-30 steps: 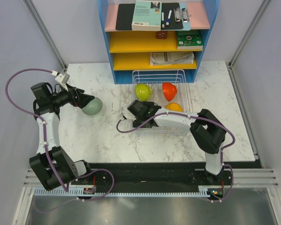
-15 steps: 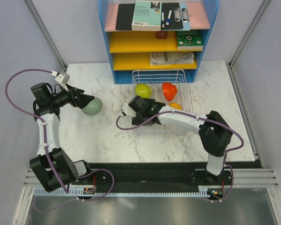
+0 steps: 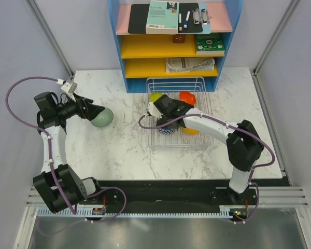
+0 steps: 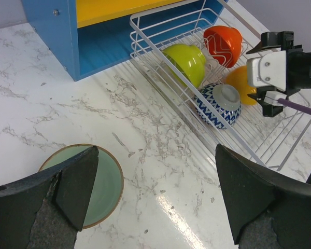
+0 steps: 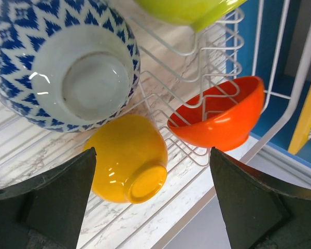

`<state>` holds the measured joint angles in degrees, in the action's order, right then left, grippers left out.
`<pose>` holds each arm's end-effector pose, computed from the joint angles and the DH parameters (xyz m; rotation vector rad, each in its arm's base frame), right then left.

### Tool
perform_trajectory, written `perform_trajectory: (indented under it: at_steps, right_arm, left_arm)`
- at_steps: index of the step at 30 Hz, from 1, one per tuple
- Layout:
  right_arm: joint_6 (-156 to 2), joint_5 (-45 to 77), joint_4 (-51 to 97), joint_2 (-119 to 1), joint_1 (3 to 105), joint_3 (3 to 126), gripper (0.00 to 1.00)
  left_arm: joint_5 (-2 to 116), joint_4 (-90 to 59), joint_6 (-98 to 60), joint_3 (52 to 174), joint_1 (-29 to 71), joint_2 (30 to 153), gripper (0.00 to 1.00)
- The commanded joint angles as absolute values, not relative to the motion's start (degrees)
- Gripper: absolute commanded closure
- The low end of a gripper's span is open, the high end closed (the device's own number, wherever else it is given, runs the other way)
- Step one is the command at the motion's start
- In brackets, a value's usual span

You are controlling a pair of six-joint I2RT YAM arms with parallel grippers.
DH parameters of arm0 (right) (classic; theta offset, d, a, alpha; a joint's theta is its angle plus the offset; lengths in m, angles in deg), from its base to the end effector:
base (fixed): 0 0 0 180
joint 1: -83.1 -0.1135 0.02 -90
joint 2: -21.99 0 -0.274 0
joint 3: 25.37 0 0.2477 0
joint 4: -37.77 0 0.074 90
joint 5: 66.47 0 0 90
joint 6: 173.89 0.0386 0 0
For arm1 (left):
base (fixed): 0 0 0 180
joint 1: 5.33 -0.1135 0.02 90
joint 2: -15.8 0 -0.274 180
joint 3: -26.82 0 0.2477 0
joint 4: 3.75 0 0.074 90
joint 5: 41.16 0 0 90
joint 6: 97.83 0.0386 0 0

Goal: Load the bowls into the dish rack

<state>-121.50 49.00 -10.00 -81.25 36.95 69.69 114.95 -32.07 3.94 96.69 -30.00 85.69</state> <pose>0.2814 0.2689 0.2548 -1.5248 1.9572 -0.5014 0.2441 0.0733 0.3282 0.4652 1.7638 -0.7338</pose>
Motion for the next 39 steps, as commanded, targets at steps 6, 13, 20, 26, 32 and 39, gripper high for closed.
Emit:
perform_trajectory:
  at_steps: [6, 13, 20, 26, 32, 39]
  right_arm:
    - [-121.9, 42.8, -14.8, -86.4, 37.9, 75.9, 0.03]
    - [-120.5, 43.9, -9.3, -89.7, 38.2, 77.2, 0.03]
    - [-119.2, 43.6, -5.0, -91.4, 38.0, 78.3, 0.03]
    - [-120.1, 47.1, -4.9, -89.6, 37.4, 76.6, 0.03]
    - [-121.1, 49.0, -5.8, -83.3, 38.5, 70.9, 0.03]
    - [-121.0, 46.9, -9.6, -79.2, 41.8, 67.0, 0.03]
  left_arm:
    - [114.4, -29.8, 3.1, 96.4, -30.3, 84.7, 0.0]
    - [114.3, -29.5, 2.9, 96.2, -30.2, 84.6, 0.0]
    - [114.3, -29.1, 2.9, 96.0, -30.3, 85.0, 0.0]
    - [114.4, -29.1, 2.8, 95.9, -30.3, 85.2, 0.0]
    - [114.2, -28.9, 3.1, 95.9, -30.3, 85.0, 0.0]
    - [110.4, -28.8, 2.4, 96.1, -30.2, 84.9, 0.0]
